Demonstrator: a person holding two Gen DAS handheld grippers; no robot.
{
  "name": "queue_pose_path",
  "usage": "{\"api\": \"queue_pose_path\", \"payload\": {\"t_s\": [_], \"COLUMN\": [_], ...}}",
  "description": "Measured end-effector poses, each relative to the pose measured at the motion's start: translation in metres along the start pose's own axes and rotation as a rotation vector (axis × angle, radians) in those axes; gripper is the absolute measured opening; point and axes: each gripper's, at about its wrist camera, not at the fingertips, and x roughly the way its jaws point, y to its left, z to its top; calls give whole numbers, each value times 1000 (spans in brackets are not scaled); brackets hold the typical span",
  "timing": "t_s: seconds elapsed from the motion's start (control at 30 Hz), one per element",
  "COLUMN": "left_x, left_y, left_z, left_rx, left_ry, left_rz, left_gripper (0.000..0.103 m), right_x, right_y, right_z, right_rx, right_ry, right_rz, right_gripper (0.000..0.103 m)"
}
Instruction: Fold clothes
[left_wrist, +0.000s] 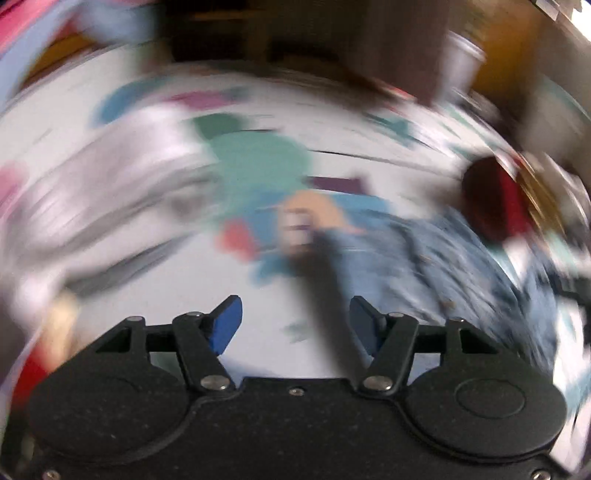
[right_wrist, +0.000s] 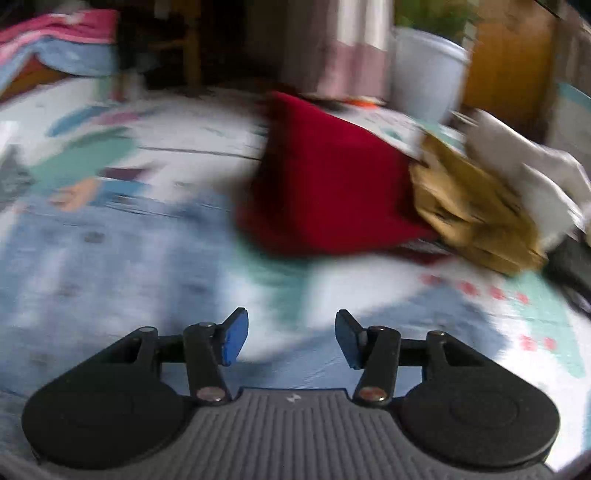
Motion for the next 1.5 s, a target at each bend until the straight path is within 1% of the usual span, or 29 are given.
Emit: {"api": "queue_pose_path", "payload": {"t_s": [0.07, 0.13, 0.2, 0.23, 0.27, 0.3, 0.37, 0.43, 0.47, 0.5, 0.53, 0.57, 0.6, 0.67, 0.73, 0.8, 0.83, 0.87, 0.9, 0.93, 0.97, 1.07, 1.1, 1.17, 1.23, 1.3, 1.37, 1.43, 1.5], "left_x": [-4, 3, 16, 20, 22, 23, 28, 39, 47, 54, 61, 62, 55, 37, 17, 2, -4, -8, -9, -8, -6, 11, 18, 29, 28, 26, 29, 31, 36], "left_y": [16, 28, 46, 54, 59, 58, 46, 29, 20, 12, 4, 6, 18, 46, 60, 69, 74, 79, 81, 82, 83, 92, 98, 109, 118, 121, 121, 118, 110], "left_z": [-28, -54, -74, -79, -79, -76, -70, -70, -72, -77, -83, -90, -98, -118, -137, -149, -153, -154, -153, -150, -146, -133, -130, -128, -129, -130, -133, -136, -131], "left_rx": [-53, -130, -267, -339, -377, -375, -317, -257, -209, -138, -59, -53, -126, -308, -378, -411, -443, -484, -509, -524, -534, -565, -591, -656, -730, -739, -726, -683, -622], "left_ry": [-6, 1, 15, 14, 3, -18, -34, -16, 3, 31, 63, 69, 69, 75, 58, 40, 19, -6, -28, -48, -70, -94, -95, -103, -138, -157, -141, -141, -138], "left_rz": [37, 55, 69, 57, 39, 34, 35, 39, 48, 97, 163, 199, 214, 232, 244, 272, 255, 219, 194, 175, 160, 134, 119, 64, 41, 70, 94, 94, 115], "left_gripper": [62, 61, 59, 58, 58, 58, 58, 58, 53, 42, 12, 6, 6, 6, 6, 7, 9, 19, 26, 37, 40, 40, 38, 36, 36, 35, 32, 31, 30], "right_x": [-14, -30, -47, -56, -63, -67, -74, -74, -73, -70, -66, -62, -57, -49, -50, -52, -53, -53, -54, -55, -55, -58, -58, -55, -52, -51, -50, -46, -41], "right_y": [49, 103, 151, 175, 193, 207, 234, 253, 259, 263, 265, 267, 268, 260, 253, 253, 253, 254, 254, 254, 255, 256, 259, 263, 263, 259, 259, 262, 266], "right_z": [0, -6, -16, -21, -26, -31, -40, -47, -48, -50, -52, -54, -57, -61, -61, -61, -62, -62, -61, -60, -60, -61, -61, -62, -62, -60, -56, -48, -40], "right_rx": [-63, -137, -210, -248, -272, -287, -317, -319, -317, -317, -318, -321, -319, -279, -264, -291, -295, -297, -289, -281, -274, -299, -311, -315, -299, -265, -253, -237, -218], "right_ry": [-24, -28, -18, -13, -7, 0, 13, 46, 63, 79, 95, 118, 153, 195, 194, 182, 179, 178, 172, 168, 167, 160, 152, 164, 177, 177, 163, 147, 136], "right_rz": [100, 218, 310, 353, 393, 427, 492, 537, 548, 554, 557, 559, 560, 556, 562, 571, 574, 574, 571, 572, 577, 602, 605, 584, 565, 560, 563, 576, 586], "right_gripper": [53, 53, 51, 51, 51, 51, 50, 41, 41, 41, 41, 41, 41, 40, 37, 38, 38, 38, 38, 38, 38, 38, 38, 38, 38, 38, 38, 38, 38]}}
